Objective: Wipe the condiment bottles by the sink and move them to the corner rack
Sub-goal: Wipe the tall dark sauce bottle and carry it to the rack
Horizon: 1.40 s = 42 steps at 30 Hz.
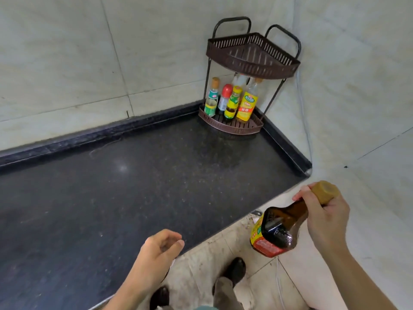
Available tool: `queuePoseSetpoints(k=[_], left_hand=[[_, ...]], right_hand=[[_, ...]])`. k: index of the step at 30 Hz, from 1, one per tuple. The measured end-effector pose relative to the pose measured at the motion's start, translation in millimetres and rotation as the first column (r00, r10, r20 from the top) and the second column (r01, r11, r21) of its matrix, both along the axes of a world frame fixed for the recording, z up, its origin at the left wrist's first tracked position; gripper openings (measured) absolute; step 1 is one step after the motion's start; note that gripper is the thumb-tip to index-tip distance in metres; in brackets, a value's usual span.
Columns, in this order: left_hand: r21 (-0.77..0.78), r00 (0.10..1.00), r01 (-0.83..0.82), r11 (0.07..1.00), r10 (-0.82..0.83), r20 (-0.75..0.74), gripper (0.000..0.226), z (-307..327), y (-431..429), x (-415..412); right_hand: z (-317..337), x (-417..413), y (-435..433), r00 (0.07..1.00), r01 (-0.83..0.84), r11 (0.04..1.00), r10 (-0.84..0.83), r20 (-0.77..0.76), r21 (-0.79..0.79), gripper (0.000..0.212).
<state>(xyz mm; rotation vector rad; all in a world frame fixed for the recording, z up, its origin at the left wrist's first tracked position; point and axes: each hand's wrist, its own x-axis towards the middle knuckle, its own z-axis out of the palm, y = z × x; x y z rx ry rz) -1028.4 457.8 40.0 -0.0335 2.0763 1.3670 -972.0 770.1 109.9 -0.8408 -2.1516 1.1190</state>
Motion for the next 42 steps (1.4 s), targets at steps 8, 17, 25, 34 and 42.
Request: queuePoseSetpoints(k=[8, 17, 25, 34, 42], left_hand=[[-0.044, 0.996, -0.064, 0.997, 0.061, -0.067, 0.005, 13.1, 133.2, -39.0], [-0.046, 0.991, -0.112, 0.993, 0.108, -0.085, 0.005, 26.5, 213.2, -75.7], [0.047, 0.975, -0.187, 0.981, 0.191, -0.116, 0.005, 36.8, 235.2, -150.4], [0.084, 0.952, -0.278, 0.957, 0.287, -0.11, 0.007, 32.3, 241.4, -195.1], [0.058, 0.895, -0.428, 0.902, 0.432, -0.107, 0.006, 29.8, 254.7, -186.0]], right_hand=[[-5.3, -78.7, 109.4, 0.978, -0.196, 0.975, 0.186, -0.097, -0.107, 0.014], [89.7, -216.7, 186.7, 0.853, -0.412, 0.911, 0.393, -0.345, 0.019, 0.027], [227.0, -346.0, 200.2, 0.653, -0.437, 0.899, 0.336, -0.679, 0.025, 0.015], [213.5, -467.8, 200.6, 0.762, -0.41, 0.911, 0.372, -0.531, 0.05, 0.015], [189.0, -530.5, 213.9, 0.804, -0.437, 0.899, 0.384, -0.453, -0.014, 0.015]])
